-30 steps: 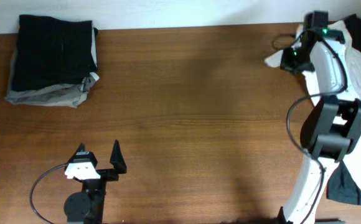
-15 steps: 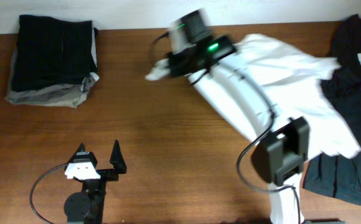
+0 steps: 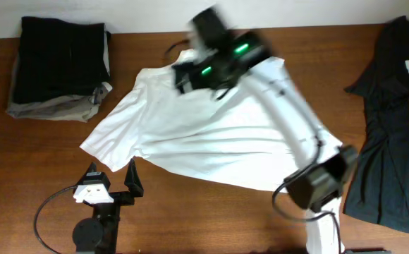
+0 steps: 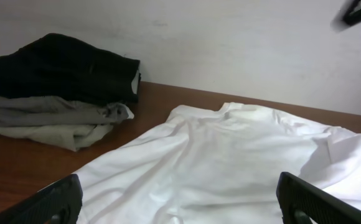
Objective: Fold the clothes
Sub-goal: 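Drag the white T-shirt leftward to the table center and release, then grasp the T-shirt's left and right lower edges with both grippers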
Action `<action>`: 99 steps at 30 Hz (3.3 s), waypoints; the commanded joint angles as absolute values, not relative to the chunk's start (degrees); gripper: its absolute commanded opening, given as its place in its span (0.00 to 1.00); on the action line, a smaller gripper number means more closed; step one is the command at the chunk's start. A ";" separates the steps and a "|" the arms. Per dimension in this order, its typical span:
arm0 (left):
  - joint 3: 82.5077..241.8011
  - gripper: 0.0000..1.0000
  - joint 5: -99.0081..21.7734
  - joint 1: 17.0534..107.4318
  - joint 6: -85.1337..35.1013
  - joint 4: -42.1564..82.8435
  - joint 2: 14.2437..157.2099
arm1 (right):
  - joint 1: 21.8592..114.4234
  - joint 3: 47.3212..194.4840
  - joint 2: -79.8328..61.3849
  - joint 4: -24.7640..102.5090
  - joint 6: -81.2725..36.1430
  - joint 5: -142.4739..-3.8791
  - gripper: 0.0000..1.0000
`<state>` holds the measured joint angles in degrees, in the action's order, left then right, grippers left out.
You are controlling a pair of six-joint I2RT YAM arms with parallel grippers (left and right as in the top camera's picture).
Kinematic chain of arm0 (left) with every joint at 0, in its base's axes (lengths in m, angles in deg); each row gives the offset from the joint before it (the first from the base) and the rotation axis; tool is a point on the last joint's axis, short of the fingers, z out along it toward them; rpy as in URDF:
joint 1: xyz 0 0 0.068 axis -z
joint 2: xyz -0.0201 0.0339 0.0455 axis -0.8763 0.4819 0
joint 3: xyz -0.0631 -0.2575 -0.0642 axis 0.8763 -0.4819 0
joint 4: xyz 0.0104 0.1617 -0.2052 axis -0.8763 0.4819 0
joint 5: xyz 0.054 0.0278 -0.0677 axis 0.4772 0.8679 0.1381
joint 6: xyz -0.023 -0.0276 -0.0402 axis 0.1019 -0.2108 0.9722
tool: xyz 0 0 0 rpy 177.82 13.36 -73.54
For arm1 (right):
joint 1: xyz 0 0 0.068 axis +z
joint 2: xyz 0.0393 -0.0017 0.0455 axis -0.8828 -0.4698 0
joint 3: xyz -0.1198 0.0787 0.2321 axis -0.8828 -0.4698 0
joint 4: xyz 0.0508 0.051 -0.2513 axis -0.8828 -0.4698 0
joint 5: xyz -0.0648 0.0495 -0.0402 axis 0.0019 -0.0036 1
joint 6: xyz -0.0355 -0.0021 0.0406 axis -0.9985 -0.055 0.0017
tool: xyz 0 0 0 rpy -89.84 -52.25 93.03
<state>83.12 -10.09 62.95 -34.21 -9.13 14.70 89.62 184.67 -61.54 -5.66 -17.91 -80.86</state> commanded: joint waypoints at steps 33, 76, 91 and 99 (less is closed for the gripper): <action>89.79 0.99 -13.55 62.89 -31.52 -13.70 19.90 | 63.63 97.31 -17.47 6.99 -14.54 -81.41 0.72; 148.01 0.99 -12.91 41.14 -35.58 21.73 123.94 | 63.63 97.31 -18.85 5.20 -11.55 -81.25 0.96; 148.01 0.63 -8.98 41.10 -37.99 17.27 129.47 | 63.63 97.31 -16.25 3.30 -2.30 -73.12 0.88; 148.01 0.42 -9.07 41.12 -37.97 18.37 129.47 | 63.63 89.90 -16.27 5.81 -2.37 -74.65 1.00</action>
<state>149.94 -8.59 41.49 -37.64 16.90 125.32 63.26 92.41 -17.04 4.33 -3.20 -74.59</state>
